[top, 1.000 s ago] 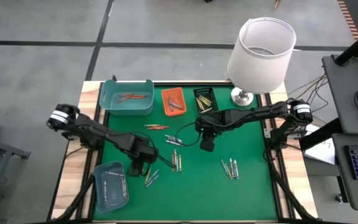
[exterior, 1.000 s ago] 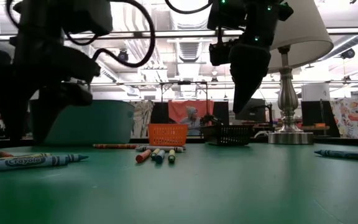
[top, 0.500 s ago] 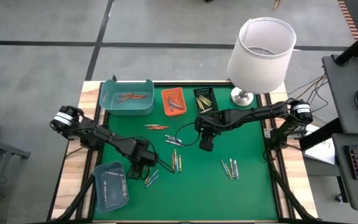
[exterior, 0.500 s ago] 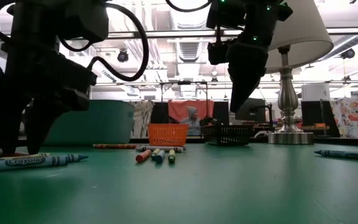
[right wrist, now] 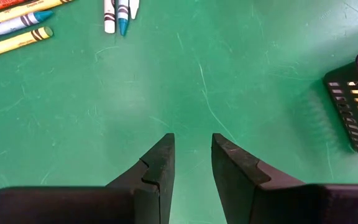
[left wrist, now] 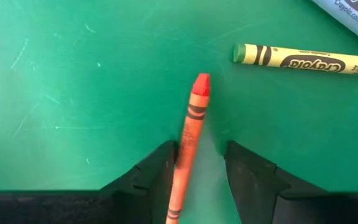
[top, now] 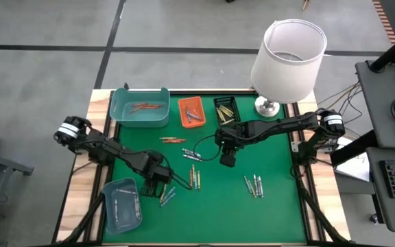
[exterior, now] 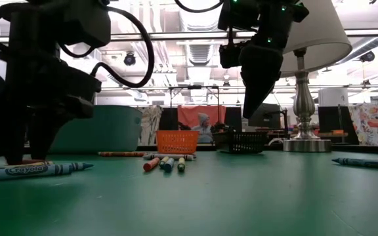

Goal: Sort crayons
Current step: Put the orange crayon into the green bin

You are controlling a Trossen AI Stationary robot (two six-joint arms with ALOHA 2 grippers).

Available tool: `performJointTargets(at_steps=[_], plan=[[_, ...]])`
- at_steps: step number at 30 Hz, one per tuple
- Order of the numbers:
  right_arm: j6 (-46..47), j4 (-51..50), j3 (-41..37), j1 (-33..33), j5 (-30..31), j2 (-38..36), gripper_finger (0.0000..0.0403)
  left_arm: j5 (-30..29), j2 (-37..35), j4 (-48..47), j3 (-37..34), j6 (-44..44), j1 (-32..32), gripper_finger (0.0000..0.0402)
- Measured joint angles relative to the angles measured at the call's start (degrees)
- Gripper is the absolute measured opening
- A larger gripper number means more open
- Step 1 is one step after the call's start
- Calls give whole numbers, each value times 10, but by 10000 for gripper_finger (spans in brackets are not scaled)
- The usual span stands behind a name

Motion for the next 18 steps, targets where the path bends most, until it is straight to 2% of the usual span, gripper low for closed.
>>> performJointTargets(at_steps=[4,11,18], plan=[[0,1,0,0,0,0,93,-17,0,2,-1,5,0,101],[0,3,0,0,0,0,93,-30,1,2,-2,16,3,12],[-2,4,0,0,0,0,93,-40,-20,6,-5,58,10,4]])
